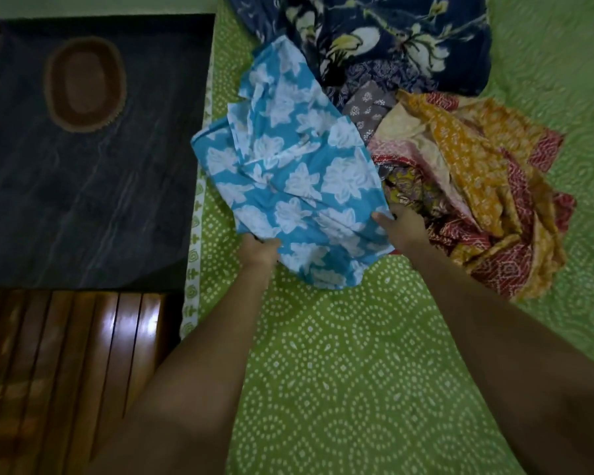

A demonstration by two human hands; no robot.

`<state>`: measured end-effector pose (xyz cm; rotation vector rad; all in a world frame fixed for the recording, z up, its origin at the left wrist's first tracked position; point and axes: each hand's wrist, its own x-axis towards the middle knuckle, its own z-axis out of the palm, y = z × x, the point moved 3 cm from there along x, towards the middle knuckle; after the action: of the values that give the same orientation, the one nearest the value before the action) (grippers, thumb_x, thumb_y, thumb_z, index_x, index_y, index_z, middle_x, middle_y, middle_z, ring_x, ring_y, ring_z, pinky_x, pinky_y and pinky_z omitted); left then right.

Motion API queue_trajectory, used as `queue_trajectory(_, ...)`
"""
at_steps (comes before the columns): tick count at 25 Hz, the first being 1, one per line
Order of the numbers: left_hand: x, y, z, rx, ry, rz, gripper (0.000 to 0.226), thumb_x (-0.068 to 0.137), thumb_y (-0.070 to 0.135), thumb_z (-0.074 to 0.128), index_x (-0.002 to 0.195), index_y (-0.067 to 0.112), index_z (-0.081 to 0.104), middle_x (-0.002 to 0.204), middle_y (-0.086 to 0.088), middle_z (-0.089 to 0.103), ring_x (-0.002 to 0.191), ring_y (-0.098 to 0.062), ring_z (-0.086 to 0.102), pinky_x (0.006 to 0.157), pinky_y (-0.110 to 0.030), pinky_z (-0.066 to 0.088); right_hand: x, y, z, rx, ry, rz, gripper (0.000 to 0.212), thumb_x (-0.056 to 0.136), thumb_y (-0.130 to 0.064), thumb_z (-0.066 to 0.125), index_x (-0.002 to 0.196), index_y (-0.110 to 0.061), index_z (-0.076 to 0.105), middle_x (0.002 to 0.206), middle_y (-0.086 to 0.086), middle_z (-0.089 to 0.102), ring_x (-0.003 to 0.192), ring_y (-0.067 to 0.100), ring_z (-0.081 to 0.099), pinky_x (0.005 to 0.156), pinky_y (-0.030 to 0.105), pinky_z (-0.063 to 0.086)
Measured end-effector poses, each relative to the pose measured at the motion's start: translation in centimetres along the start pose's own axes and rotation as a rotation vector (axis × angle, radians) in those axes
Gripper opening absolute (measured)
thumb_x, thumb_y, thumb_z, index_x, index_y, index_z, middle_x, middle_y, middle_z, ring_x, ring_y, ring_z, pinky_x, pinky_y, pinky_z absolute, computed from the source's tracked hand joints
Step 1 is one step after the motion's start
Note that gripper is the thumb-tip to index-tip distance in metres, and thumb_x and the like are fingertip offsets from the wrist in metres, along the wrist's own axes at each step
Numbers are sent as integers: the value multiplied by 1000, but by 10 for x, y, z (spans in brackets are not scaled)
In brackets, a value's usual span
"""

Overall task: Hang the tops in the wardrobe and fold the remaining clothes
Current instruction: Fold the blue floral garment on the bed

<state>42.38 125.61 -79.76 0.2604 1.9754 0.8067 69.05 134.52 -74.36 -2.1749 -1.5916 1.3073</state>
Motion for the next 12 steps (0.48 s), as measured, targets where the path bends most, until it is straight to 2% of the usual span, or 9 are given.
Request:
queue_trajectory(2,-15,3,-14,56,-40,11,36,78,6,70,112,4,59,117,-11,64,100,-29,64,88,-47,55,-25,2,-8,-117,26,-41,37,99,-35,49,115,-5,64,97,11,64,78,22,56,65,31,42)
queue_trajectory(4,-39,11,-43,159,-24,29,33,78,13,71,110,8,62,116,-12,65,100,-29,64,89,-45,54,-53,0,-25,-289,96,-47,36,100,-36,45,102,-9,67,85,12,64,74,28,58,59,32,43)
queue_trajectory(6,-69,24,-76,259,-9,35,35,80,18,70,112,7,63,113,-14,65,99,-30,64,89,-41,54,-87,-6,-53,-392,220,-45,36,101,-37,43,92,-11,66,80,15,63,81,35,61,60,34,43)
queue_trajectory(7,-83,30,-92,320,-18,45,38,80,21,69,114,6,62,113,-14,65,99,-31,64,88,-38,54,-103,-10,-68,-370,293,-43,36,101,-36,43,96,-10,67,83,18,64,86,36,61,62,36,43)
queue_trajectory(8,-105,40,-111,396,-42,64,45,78,26,70,117,6,61,115,-14,65,100,-30,63,88,-35,53,-125,-17,-85,-261,349,-45,36,101,-34,43,101,-8,67,87,20,65,88,37,61,63,35,42)
queue_trajectory(10,-145,60,-139,560,-139,106,72,67,37,75,129,8,55,124,-12,60,108,-29,60,91,-34,51,-160,-36,-114,177,386,6,38,101,-29,42,108,2,63,92,19,62,87,31,59,62,32,37)
queue_trajectory(12,-190,80,-162,846,-200,119,96,67,38,78,145,6,32,137,-14,50,119,-29,54,97,-35,48,-190,-63,-143,505,314,27,40,100,-31,44,111,4,60,98,18,60,90,28,57,75,34,47)
